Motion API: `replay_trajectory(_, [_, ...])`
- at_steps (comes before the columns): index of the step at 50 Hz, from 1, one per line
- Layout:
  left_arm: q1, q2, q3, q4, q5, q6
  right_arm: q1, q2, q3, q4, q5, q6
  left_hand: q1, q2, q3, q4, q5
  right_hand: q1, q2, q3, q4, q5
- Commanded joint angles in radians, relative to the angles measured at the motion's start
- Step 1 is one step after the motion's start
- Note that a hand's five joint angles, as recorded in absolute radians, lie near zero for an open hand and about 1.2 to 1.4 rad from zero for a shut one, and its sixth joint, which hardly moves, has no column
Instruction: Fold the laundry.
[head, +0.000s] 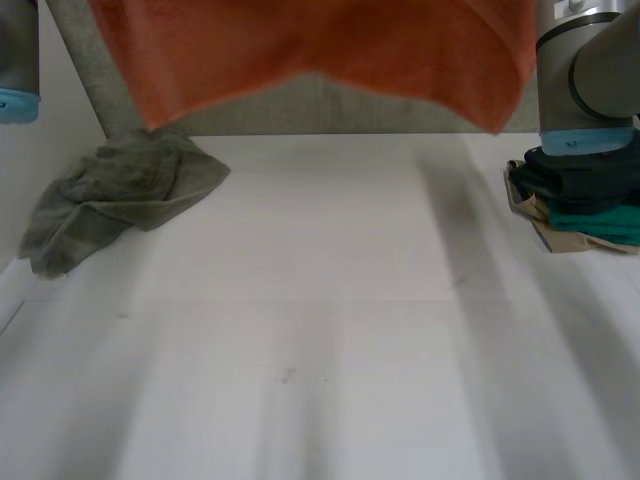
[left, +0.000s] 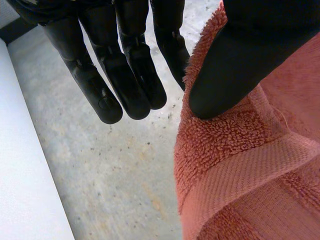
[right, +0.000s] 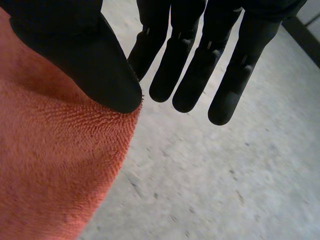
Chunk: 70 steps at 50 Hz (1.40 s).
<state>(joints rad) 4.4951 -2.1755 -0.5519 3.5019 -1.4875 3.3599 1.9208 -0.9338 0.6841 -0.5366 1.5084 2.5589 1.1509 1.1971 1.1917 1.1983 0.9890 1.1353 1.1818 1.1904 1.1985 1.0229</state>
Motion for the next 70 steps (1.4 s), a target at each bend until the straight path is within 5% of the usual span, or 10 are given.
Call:
replay_trajectory(1, [0.024,0.039,-0.227,-0.027,0.016,-0.016,-0.009,-0.088,0.208,0.185,-0.114,0.018,0.245,0.199,0.205,0.198,0.233,0.261,0.215,0.206,0.198,0.199])
replay_trajectory(10, [0.038,0.004,-0.572,-0.055,0.076,0.022,-0.039,-0.034,0.458,0.476,-0.224,-0.11,0.245,0.199,0.205,0.198,0.233,0.261,0.215,0.206,0.198,0.199])
replay_trajectory(17, [0.044,-0.079,-0.698,-0.064,0.127,0.151,-0.051,0.105,0.538,0.501,-0.232,-0.296,0.245,0.199,0.205,0.198,0.233,0.261,0.215,0.206,0.198,0.199])
replay_trajectory(20, [0.039,-0.083,-0.701,-0.083,0.133,0.197,-0.057,0.138,0.529,0.492,-0.2,-0.322,0.245,0.199,0.205,0.198,0.233,-0.334,-0.38,-0.389,-0.397,-0.396])
replay_trajectory(25, [0.036,-0.043,-0.688,-0.141,0.132,0.214,-0.068,0.115,0.566,0.42,-0.113,-0.125,0.245,0.199,0.205,0.198,0.233,-0.888,-0.935,-0.943,-0.951,-0.95])
replay_trajectory(29, [0.041,-0.014,-0.686,-0.172,0.131,0.202,-0.085,0.011,0.626,0.406,-0.089,0.053,0.245,0.199,0.205,0.198,0.233,-0.961,-1.007,-1.016,-1.024,-1.023])
replay_trajectory(37, [0.056,0.011,-0.694,-0.185,0.136,0.153,-0.151,-0.157,0.759,0.514,-0.109,0.251,0.245,0.199,0.205,0.198,0.233,-0.891,-0.937,-0.946,-0.954,-0.953])
replay_trajectory(45, [0.065,0.014,-0.681,-0.19,0.135,0.144,-0.247,-0.132,0.79,0.609,-0.126,0.114,0.245,0.199,0.205,0.198,0.233,-0.5,-0.547,-0.555,-0.563,-0.562])
replay_trajectory(56, [0.067,0.008,-0.668,-0.215,0.135,0.142,-0.293,-0.019,0.764,0.543,-0.26,-0.029,0.245,0.199,0.205,0.198,0.233,-0.491,-0.537,-0.546,-0.554,-0.553])
replay_trajectory(70, [0.073,0.005,-0.661,-0.215,0.135,0.142,-0.286,0.076,0.677,0.488,-0.254,-0.028,0.245,0.199,0.205,0.198,0.233,-0.321,-0.367,-0.376,-0.384,-0.383])
